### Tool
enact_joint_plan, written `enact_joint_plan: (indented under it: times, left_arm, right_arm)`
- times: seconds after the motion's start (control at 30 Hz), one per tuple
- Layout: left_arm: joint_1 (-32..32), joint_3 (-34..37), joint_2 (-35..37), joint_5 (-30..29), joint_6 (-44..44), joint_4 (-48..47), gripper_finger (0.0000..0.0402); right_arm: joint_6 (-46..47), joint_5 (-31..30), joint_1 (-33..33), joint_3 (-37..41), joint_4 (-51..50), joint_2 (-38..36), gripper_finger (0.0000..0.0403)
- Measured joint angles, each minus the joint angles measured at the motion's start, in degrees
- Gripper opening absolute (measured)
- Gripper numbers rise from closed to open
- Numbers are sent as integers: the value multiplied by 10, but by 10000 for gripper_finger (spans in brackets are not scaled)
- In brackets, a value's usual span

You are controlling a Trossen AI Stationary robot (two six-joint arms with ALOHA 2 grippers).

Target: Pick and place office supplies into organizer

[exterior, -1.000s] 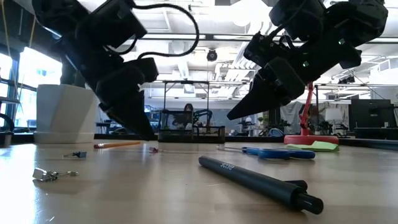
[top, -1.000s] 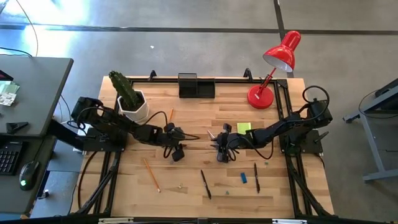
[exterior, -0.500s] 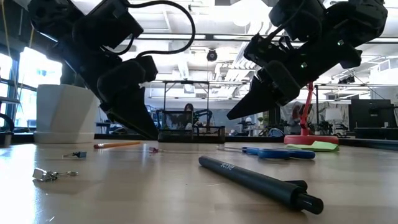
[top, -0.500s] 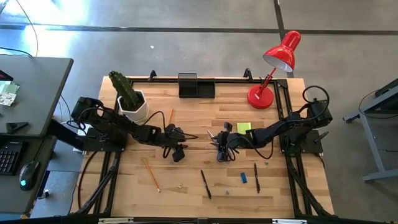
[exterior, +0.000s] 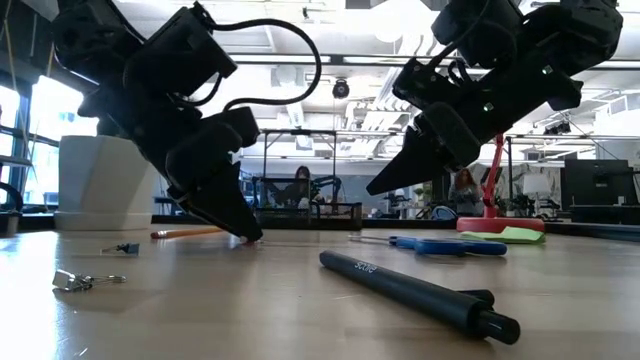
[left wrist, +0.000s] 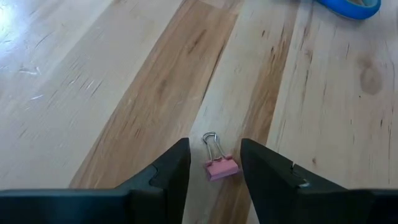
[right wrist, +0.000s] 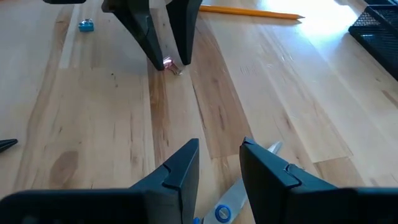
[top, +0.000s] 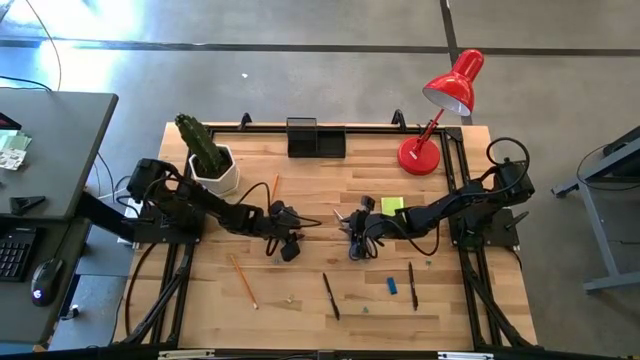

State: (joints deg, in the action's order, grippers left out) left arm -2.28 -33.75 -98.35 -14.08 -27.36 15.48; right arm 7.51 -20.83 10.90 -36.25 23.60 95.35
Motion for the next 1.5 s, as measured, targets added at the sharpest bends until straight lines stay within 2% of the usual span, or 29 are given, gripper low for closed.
enact_joint_plan:
  times: [0.2,0.47,0.77,1.5]
  left_arm:
    - [0,-1,0,4,4,-14,133]
    - [-4,0,-1,14,54,-20,133]
    - [-19,0,-2,-17,88,-20,133]
    - [-18,1,-2,3,76,-25,133]
  right_arm:
    - [0,0,0,0,-2,0,110]
    - [0,-8,0,0,-3,0,110]
    - [-4,-18,0,0,-2,0,110]
    - [-2,-21,0,0,-2,0,110]
